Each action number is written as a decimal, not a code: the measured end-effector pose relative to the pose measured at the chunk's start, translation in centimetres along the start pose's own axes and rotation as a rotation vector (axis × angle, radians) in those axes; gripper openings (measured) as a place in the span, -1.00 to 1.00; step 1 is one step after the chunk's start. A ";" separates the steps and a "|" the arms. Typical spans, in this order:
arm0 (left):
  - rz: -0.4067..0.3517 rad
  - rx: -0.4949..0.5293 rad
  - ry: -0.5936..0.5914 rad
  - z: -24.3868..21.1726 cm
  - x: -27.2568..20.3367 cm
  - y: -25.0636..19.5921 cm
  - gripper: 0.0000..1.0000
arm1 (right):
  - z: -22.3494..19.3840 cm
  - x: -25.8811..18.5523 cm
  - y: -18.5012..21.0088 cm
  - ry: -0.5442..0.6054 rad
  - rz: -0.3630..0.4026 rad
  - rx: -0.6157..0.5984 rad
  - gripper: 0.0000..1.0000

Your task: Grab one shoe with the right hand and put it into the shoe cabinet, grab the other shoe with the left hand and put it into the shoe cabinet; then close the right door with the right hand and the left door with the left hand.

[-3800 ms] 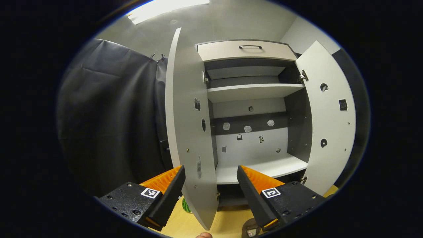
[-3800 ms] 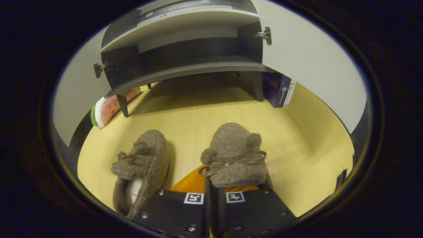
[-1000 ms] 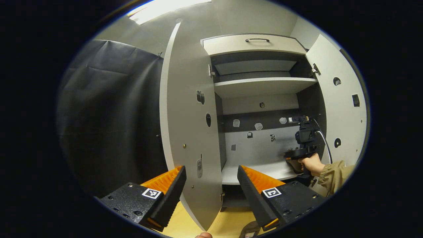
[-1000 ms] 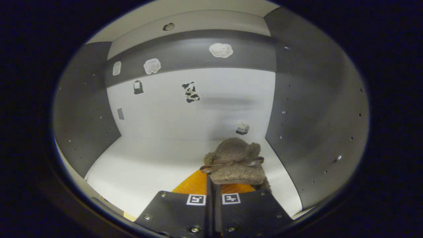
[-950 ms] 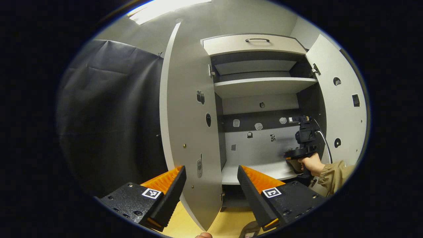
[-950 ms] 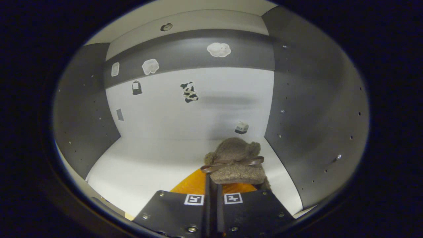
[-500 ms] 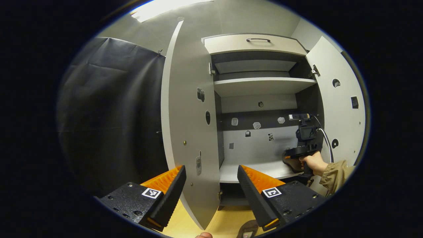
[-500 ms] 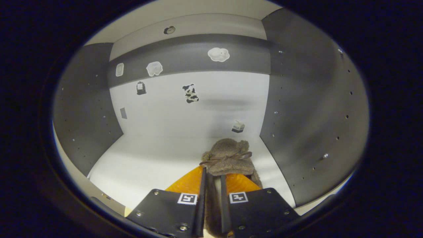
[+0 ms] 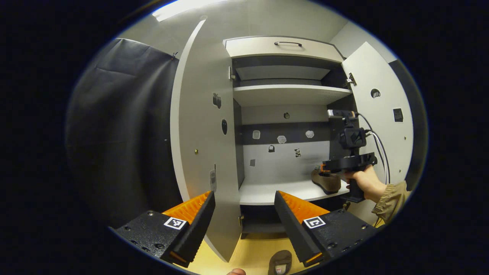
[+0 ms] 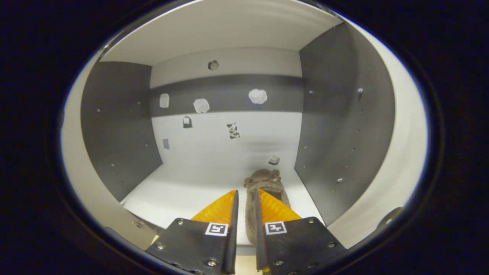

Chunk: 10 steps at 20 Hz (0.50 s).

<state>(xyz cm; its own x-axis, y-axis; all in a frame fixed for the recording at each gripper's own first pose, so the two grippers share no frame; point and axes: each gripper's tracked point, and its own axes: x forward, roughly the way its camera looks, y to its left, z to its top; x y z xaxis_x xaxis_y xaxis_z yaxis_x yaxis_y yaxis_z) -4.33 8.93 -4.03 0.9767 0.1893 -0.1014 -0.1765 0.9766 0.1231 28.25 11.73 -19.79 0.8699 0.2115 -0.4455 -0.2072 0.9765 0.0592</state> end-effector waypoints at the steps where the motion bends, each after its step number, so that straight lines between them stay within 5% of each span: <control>1: -0.009 -0.004 0.006 -0.4 0.1 -0.2 0.91 | 1.0 -1.5 0.5 -0.027 0.015 0.010 -0.58; 10: -0.075 -0.001 0.097 -4.2 0.9 -1.3 0.91 | 7.5 -13.9 0.7 -0.259 0.033 0.023 -0.59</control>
<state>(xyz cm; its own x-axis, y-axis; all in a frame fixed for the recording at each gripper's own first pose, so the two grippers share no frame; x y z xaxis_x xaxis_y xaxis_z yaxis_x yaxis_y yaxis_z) -3.70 8.27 -8.48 0.9708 0.1243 -0.2051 -0.1033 0.9885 0.1104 19.38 9.80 -6.88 0.9492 0.2437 -0.1992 -0.2296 0.9690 0.0912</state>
